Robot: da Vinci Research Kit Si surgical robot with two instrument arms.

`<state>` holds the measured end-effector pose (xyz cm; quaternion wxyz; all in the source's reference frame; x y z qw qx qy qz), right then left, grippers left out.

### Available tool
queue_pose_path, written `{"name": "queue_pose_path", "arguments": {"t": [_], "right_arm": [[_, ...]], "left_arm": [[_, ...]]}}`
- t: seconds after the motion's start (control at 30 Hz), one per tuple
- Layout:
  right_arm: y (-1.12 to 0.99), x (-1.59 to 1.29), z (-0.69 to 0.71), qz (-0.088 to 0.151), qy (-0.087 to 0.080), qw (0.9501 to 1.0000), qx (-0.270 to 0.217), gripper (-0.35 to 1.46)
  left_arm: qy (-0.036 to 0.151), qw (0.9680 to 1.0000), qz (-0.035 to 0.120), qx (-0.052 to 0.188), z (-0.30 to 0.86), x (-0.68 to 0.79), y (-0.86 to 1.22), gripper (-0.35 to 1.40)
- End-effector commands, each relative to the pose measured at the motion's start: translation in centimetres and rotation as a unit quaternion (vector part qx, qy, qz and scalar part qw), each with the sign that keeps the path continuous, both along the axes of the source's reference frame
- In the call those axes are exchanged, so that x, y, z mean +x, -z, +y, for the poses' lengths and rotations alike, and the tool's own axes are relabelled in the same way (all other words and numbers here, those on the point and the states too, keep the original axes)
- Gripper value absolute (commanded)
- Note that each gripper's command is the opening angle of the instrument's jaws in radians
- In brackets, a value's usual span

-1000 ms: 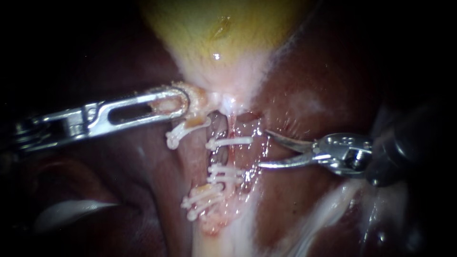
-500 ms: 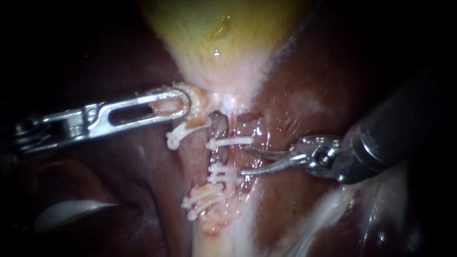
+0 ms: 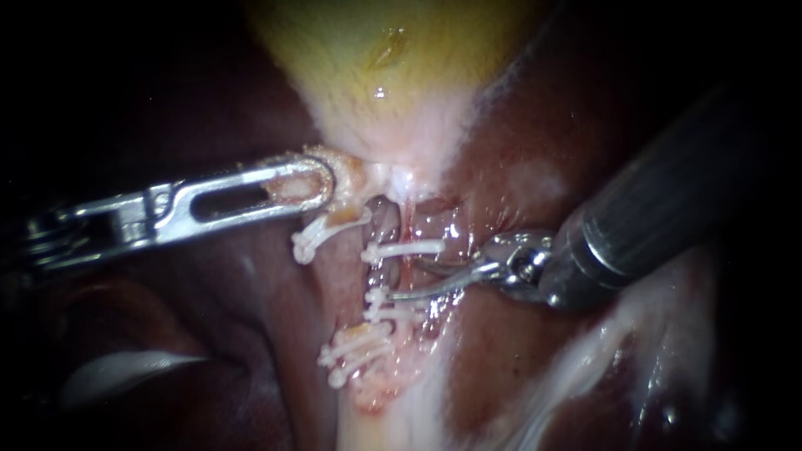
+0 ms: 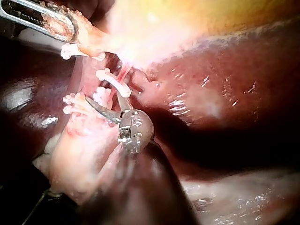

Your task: Go to the cutting position right tube

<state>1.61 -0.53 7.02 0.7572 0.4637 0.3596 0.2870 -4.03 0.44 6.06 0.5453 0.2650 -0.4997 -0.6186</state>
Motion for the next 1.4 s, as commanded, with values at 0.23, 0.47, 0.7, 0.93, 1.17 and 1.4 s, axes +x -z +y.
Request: {"name": "queue_pose_path", "arguments": {"t": [0.23,0.47,0.7,0.93,1.17,1.4], "right_arm": [[-0.02,0.07,0.01,0.028,-0.007,0.9996,0.006,1.38],[-0.05,0.16,0.04,0.072,-0.011,0.9973,0.012,1.4],[-0.07,0.17,0.06,0.111,-0.011,0.9936,0.019,1.4],[-0.04,0.15,0.03,0.155,0.001,0.9876,0.028,1.41],[-0.04,0.26,0.04,0.176,-0.001,0.9842,0.022,1.38],[-0.07,0.44,0.04,0.214,-0.013,0.9766,-0.015,1.4]], "left_arm": [[0.0,1.0,0.0,0.0,0.0,0.0,0.0,-0.35],[0.0,1.0,0.0,0.0,0.0,0.0,0.0,-0.35],[0.0,1.0,0.0,0.0,0.0,0.01,-0.01,-0.35],[-0.001,1.0,0.0,0.0,0.01,0.02,-0.04,-0.35],[-0.001,1.0,0.0,0.0,0.01,0.02,-0.04,-0.35],[-0.001,1.0,0.0,0.0,0.01,0.02,-0.05,-0.35]]}}
